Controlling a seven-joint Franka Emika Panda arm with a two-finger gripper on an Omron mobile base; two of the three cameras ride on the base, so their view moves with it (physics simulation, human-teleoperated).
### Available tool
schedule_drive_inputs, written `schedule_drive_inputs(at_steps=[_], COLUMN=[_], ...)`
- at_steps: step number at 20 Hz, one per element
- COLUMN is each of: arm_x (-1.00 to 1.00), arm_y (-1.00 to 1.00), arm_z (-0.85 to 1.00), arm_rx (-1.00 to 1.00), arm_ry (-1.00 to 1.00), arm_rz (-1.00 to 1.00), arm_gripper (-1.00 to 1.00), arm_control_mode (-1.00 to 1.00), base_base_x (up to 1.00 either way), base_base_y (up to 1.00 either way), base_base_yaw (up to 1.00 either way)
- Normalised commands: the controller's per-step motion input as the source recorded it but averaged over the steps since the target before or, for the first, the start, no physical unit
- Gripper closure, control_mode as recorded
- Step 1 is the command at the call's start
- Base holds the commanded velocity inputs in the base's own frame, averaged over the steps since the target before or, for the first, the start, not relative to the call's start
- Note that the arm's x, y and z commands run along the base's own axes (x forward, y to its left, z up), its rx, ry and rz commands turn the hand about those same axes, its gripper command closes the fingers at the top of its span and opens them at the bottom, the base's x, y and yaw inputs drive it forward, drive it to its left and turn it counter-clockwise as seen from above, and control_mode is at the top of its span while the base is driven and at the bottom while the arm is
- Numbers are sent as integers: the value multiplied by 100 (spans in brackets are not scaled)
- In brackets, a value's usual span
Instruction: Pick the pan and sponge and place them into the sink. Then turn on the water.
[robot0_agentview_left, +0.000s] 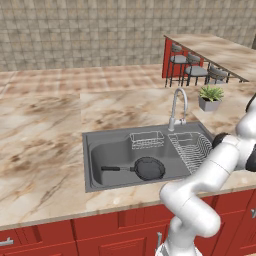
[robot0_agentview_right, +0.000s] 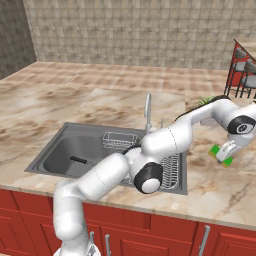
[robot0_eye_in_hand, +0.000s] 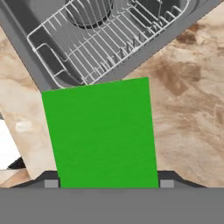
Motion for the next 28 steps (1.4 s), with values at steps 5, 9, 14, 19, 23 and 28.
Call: schedule_drive_inputs(at_steps=[5, 9, 14, 19, 23, 28], arm_x=[-22, -15, -14, -9, 0, 9], arm_y=[57, 56, 54, 57, 62, 62], arm_z=[17, 2, 0, -9, -29, -40], arm_rx=[-5, -8, -10, -12, -13, -10], arm_ry=[-11, -16, -16, -13, -10, -10], arm_rz=[0, 0, 0, 0, 0, 0], arm_gripper=[100, 100, 100, 100, 100, 100], arm_control_mode=[-100, -100, -100, -100, -100, -100], base_base_x=[0, 0, 0, 0, 0, 0], base_base_y=[0, 0, 0, 0, 0, 0], base_base_yaw=[0, 0, 0, 0, 0, 0])
